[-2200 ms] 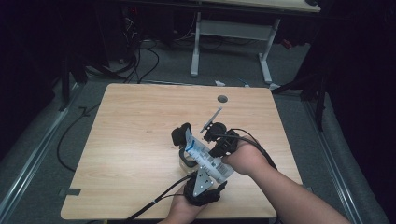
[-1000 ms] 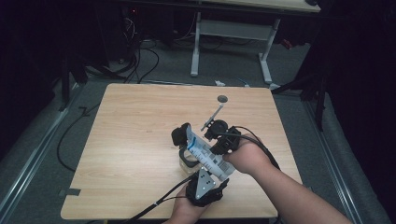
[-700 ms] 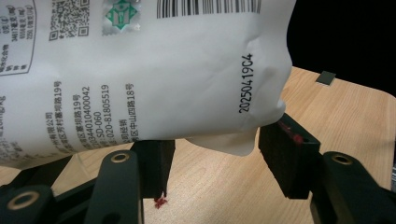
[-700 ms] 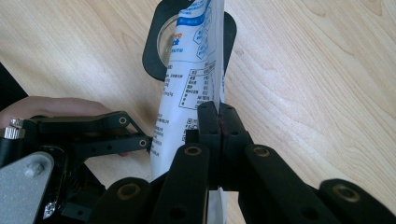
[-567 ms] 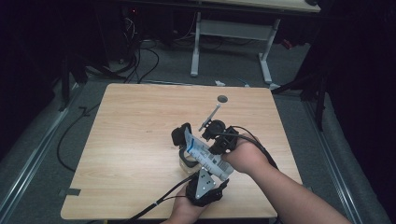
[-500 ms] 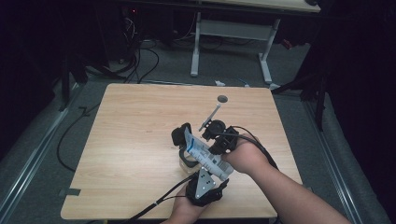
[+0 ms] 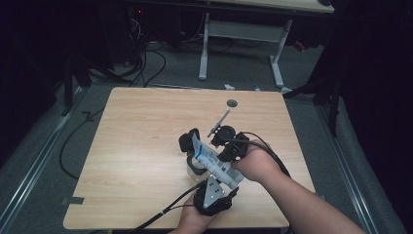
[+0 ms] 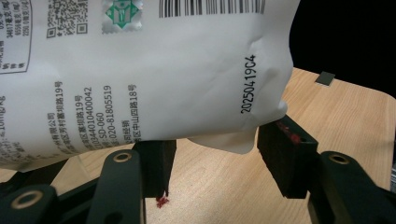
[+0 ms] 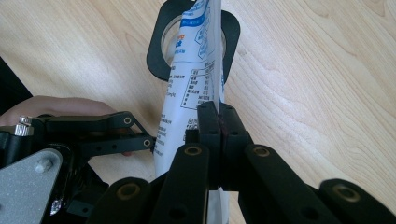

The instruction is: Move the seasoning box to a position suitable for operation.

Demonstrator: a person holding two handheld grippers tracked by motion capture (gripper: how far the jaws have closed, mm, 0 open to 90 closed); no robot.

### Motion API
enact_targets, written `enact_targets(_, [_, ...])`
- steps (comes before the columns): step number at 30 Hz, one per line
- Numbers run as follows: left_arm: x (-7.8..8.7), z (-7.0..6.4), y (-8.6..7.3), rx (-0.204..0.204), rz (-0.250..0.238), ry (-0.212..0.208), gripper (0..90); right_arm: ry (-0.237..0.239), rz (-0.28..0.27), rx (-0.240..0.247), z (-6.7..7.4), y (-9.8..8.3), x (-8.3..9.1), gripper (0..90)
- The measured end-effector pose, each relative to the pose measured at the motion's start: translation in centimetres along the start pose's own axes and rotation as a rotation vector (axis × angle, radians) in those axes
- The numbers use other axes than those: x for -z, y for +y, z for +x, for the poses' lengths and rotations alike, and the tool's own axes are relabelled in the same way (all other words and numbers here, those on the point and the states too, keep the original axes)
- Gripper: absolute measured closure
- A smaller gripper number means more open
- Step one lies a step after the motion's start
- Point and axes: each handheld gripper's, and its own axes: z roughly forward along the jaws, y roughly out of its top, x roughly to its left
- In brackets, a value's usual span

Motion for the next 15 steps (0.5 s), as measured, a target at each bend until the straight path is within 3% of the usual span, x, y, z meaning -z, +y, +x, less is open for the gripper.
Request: enact_targets(15, [-0.03, -0.15, -0.11, -0.002, 0.001, -0.001, 47.9, 0.019, 0.003, -0.002, -0.14, -0.16, -0.01, 90.0])
